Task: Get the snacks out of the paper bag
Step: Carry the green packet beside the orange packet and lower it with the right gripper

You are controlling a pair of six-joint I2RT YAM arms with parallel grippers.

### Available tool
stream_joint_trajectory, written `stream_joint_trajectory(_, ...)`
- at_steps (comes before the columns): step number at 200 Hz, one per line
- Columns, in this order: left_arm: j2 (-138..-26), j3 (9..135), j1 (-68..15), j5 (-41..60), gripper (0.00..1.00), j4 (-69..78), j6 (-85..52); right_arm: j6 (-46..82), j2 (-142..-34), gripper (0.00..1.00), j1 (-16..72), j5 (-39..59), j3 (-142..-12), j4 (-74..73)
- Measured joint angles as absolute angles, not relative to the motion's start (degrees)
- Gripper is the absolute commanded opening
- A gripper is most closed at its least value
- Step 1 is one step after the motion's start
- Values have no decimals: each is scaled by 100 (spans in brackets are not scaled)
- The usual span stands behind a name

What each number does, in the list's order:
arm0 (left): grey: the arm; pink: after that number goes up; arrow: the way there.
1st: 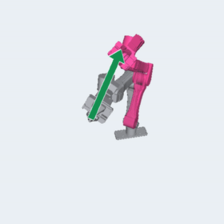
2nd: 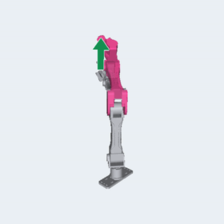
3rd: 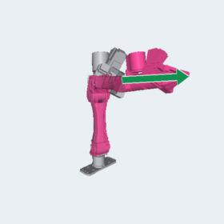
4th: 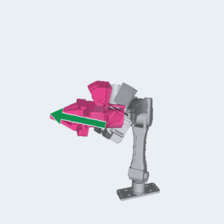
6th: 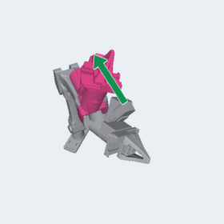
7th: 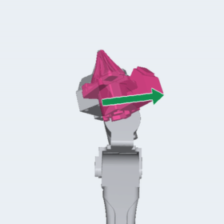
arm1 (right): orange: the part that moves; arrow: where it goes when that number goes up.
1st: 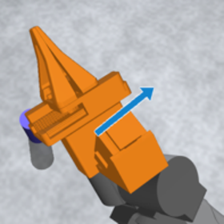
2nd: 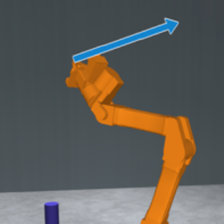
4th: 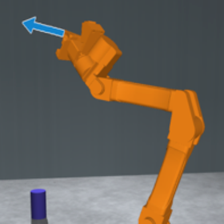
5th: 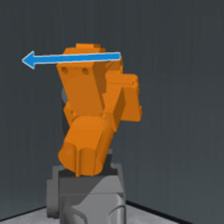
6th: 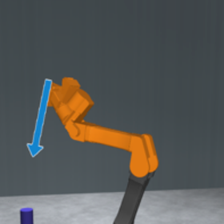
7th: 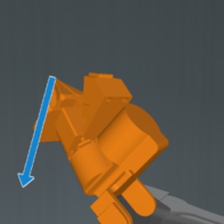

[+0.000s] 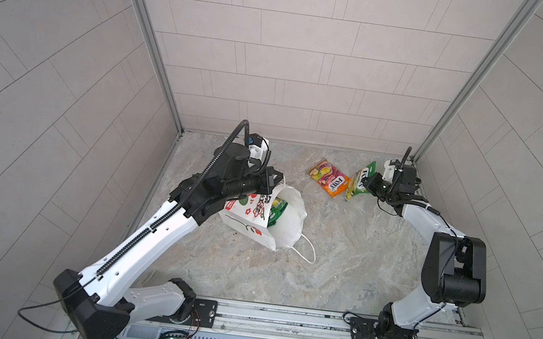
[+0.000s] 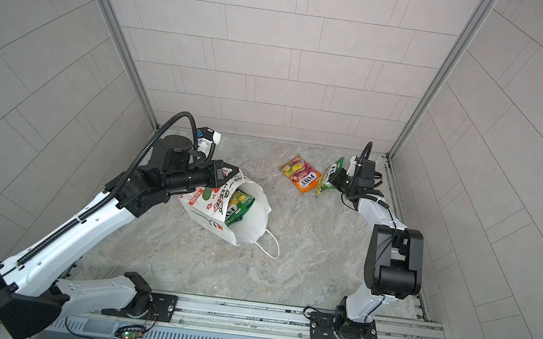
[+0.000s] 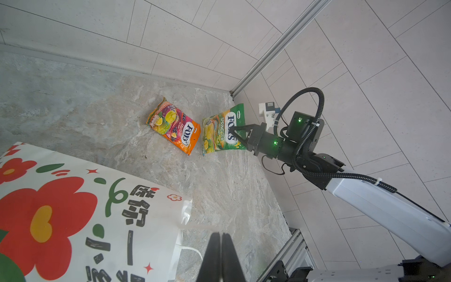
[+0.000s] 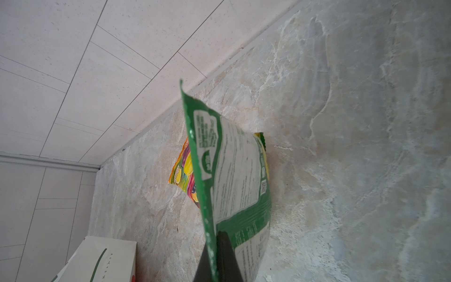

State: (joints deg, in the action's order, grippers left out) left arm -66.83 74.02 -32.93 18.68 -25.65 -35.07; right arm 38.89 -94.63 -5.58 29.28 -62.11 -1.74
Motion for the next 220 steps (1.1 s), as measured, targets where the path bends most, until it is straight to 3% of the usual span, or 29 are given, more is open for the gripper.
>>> stream_joint_trajectory(85, -6683, 7402, -3293, 1881, 0, -2604, -3492, 3745, -9953, 0, -1684, 3321, -5485, -416)
stream_joint_trajectory(203, -6683, 7402, -3293, 1883, 0, -2604, -3494, 3148, -10442, 0, -1737, 3472, -5743, 172)
stream_joint_trajectory(220, -6683, 7402, -3293, 1885, 0, -2604, -3494, 3155, -10545, 5, -1737, 3511, -5776, 161)
